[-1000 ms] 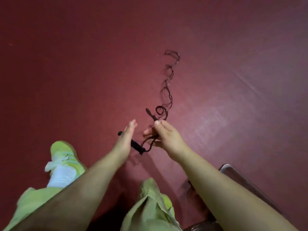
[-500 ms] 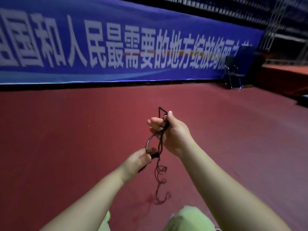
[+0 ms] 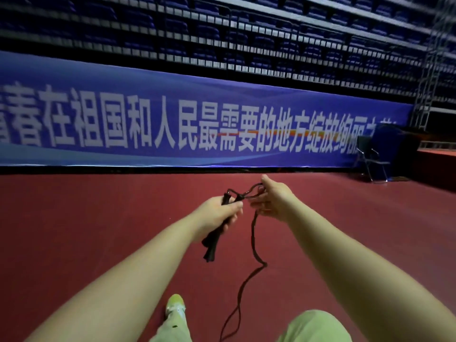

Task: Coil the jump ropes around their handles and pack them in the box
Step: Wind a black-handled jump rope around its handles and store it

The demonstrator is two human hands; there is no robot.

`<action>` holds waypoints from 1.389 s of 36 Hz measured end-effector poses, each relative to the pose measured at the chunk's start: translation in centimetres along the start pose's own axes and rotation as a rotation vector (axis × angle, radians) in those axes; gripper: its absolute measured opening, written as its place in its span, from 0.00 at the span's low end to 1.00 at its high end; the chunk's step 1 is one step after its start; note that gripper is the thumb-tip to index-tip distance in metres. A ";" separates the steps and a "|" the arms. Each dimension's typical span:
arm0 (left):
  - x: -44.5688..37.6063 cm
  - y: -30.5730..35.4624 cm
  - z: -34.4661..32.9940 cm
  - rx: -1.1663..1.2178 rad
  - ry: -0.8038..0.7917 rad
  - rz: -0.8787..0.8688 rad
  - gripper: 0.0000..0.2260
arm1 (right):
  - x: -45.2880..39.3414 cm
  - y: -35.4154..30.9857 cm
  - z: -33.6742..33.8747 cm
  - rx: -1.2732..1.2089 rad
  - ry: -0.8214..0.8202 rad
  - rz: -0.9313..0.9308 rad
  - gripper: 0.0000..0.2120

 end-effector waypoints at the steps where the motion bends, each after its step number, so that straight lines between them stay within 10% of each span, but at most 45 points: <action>1: 0.3 1.4 0.0 0.040 -0.002 -0.002 0.10 | 0.8 -0.5 0.5 0.140 -0.006 0.000 0.24; 6: 1.7 6.5 -0.2 0.044 -0.118 -0.003 0.11 | 3.4 -3.3 2.3 0.396 0.126 0.322 0.18; 11: 3.7 10.3 -0.2 -0.139 -0.271 0.050 0.10 | 6.0 -5.3 2.6 0.306 -0.187 0.701 0.12; 16: 5.5 13.3 1.6 -0.256 -0.260 0.108 0.10 | 8.7 -6.7 1.1 0.151 -0.534 0.591 0.22; 36: 9.0 13.5 7.3 -0.328 -0.361 0.210 0.03 | 12.5 -8.6 -4.2 -0.044 -0.638 0.342 0.12; 41: 9.1 12.4 6.7 -0.218 -0.348 0.222 0.05 | 11.7 -8.4 -3.1 0.099 -0.443 0.388 0.12; 50: 8.3 10.7 4.8 0.291 -0.421 -0.038 0.18 | 12.7 -7.8 -2.0 -0.071 -0.612 0.471 0.20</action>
Point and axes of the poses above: each hand's wrist, its own x-axis away from the middle knuckle, its own z-axis out of the back of the hand, y = z × x, the point moved 1 cm from there along -x, towards the middle knuckle, and after that the axes turned 6 degrees about x, right-handed, at the moved point
